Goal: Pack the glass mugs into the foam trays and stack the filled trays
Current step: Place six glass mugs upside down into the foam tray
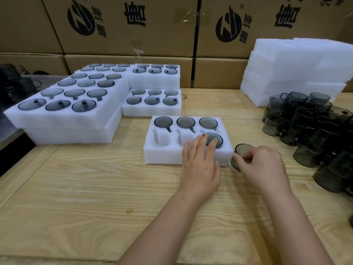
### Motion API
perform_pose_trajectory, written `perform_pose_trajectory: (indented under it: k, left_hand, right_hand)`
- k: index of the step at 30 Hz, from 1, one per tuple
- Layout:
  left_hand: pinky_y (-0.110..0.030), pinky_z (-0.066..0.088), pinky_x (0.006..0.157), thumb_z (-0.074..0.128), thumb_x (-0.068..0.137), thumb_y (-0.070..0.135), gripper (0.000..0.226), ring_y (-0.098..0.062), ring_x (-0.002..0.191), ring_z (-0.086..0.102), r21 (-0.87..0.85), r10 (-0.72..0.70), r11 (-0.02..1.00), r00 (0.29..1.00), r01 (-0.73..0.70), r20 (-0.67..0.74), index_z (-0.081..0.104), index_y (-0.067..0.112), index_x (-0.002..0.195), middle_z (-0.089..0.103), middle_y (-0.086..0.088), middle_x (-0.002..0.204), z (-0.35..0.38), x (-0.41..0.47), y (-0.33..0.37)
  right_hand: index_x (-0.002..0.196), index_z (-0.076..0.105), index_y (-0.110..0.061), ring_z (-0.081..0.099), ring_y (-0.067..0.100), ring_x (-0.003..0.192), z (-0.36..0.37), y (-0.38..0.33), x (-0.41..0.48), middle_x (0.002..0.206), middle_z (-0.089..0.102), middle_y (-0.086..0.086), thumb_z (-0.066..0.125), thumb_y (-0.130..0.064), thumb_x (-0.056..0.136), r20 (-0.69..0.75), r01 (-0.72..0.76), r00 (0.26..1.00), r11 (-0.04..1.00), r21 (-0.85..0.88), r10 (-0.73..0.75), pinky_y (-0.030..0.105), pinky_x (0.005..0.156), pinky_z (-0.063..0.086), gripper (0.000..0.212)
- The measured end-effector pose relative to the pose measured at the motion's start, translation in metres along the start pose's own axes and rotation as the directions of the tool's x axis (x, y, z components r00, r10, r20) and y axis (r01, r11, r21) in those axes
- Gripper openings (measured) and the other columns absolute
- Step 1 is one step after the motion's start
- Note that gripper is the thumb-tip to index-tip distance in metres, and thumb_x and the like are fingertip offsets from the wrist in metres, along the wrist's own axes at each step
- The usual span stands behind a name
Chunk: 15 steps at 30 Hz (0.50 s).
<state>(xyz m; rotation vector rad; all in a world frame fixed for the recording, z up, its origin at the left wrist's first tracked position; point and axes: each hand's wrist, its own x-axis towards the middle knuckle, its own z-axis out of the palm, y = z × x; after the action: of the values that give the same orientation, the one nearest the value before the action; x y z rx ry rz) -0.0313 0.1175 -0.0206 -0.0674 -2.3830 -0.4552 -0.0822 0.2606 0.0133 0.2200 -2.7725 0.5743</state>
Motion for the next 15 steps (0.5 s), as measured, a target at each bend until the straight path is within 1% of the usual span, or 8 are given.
perform_pose_trajectory:
  k: [2,3,5,7,8,10,12,15]
  left_hand:
    - [-0.052,0.03,0.111,0.064,0.081,0.01,0.051,-0.033,0.129,0.046,-0.121,0.061,0.991,0.998,-0.061,-0.003,0.053,0.0,0.13,0.05,-0.017,0.137,-0.002,0.0,0.001]
    - [-0.051,0.032,0.11,0.063,0.082,0.009,0.052,-0.033,0.128,0.046,-0.202,0.095,0.975,0.996,-0.093,0.0,0.05,-0.002,0.131,0.049,-0.018,0.137,-0.003,0.0,0.002]
    - [-0.046,0.033,0.11,0.062,0.085,0.01,0.056,-0.028,0.131,0.043,-0.321,0.165,0.934,0.986,-0.158,-0.006,0.043,-0.005,0.136,0.046,-0.017,0.141,-0.006,-0.001,0.005]
    - [-0.041,0.032,0.112,0.062,0.085,0.013,0.064,-0.025,0.136,0.037,-0.406,0.19,0.895,0.981,-0.183,-0.023,0.034,-0.005,0.14,0.04,-0.018,0.145,-0.007,-0.003,0.009]
    - [-0.039,0.032,0.112,0.064,0.084,0.012,0.069,-0.026,0.137,0.036,-0.461,0.166,0.873,0.986,-0.157,-0.021,0.029,-0.004,0.142,0.037,-0.019,0.147,-0.006,-0.004,0.01]
    - [-0.035,0.032,0.112,0.068,0.082,0.01,0.082,-0.024,0.139,0.035,-0.573,0.058,0.819,0.998,-0.027,0.036,0.017,0.005,0.145,0.033,-0.017,0.15,-0.01,-0.004,0.011]
    - [-0.025,0.03,0.112,0.069,0.082,0.011,0.087,-0.013,0.14,0.033,-0.62,-0.012,0.782,0.996,0.064,0.087,0.01,0.014,0.146,0.032,-0.009,0.151,-0.013,-0.003,0.01]
    - [-0.021,0.029,0.111,0.067,0.083,0.014,0.085,-0.01,0.139,0.033,-0.631,-0.019,0.772,0.995,0.077,0.098,0.011,0.012,0.147,0.035,-0.006,0.15,-0.013,-0.006,0.009]
  right_hand:
    - [0.073,0.064,-0.01,0.049,0.033,0.089,-0.002,-0.001,-0.001,0.081,0.056,0.011,0.064,-0.037,0.085,-0.009,0.009,1.0,0.998,-0.065,-0.01,0.031,0.069,0.032,0.03]
    - [0.07,0.062,-0.011,0.049,0.033,0.088,-0.004,-0.002,-0.002,0.08,0.055,0.01,0.065,-0.035,0.084,-0.041,0.013,0.999,0.999,-0.044,-0.015,0.031,0.068,0.031,0.028]
    - [0.063,0.055,-0.013,0.05,0.033,0.083,-0.009,-0.005,-0.004,0.075,0.051,0.008,0.07,-0.027,0.08,-0.165,0.069,0.985,0.996,0.048,-0.06,0.03,0.066,0.032,0.026]
    - [0.061,0.053,-0.008,0.048,0.03,0.077,-0.013,-0.009,-0.006,0.069,0.049,0.006,0.074,-0.019,0.074,-0.336,0.231,0.923,0.968,0.095,-0.187,0.03,0.065,0.035,0.028]
    - [0.061,0.053,-0.006,0.047,0.027,0.075,-0.015,-0.012,-0.008,0.068,0.048,0.006,0.074,-0.017,0.073,-0.405,0.328,0.875,0.94,0.093,-0.265,0.029,0.065,0.035,0.027]
    - [0.061,0.052,-0.005,0.045,0.024,0.074,-0.017,-0.018,-0.013,0.068,0.047,0.005,0.07,-0.016,0.07,-0.47,0.465,0.799,0.881,0.088,-0.375,0.022,0.067,0.03,0.023]
    - [0.061,0.053,-0.004,0.045,0.023,0.073,-0.019,-0.022,-0.016,0.069,0.049,0.006,0.068,-0.015,0.069,-0.494,0.524,0.762,0.847,0.088,-0.42,0.02,0.068,0.029,0.02]
    - [0.063,0.054,-0.003,0.048,0.026,0.071,-0.021,-0.025,-0.019,0.072,0.051,0.009,0.064,-0.016,0.073,-0.514,0.578,0.73,0.808,0.111,-0.451,0.023,0.068,0.033,0.02]
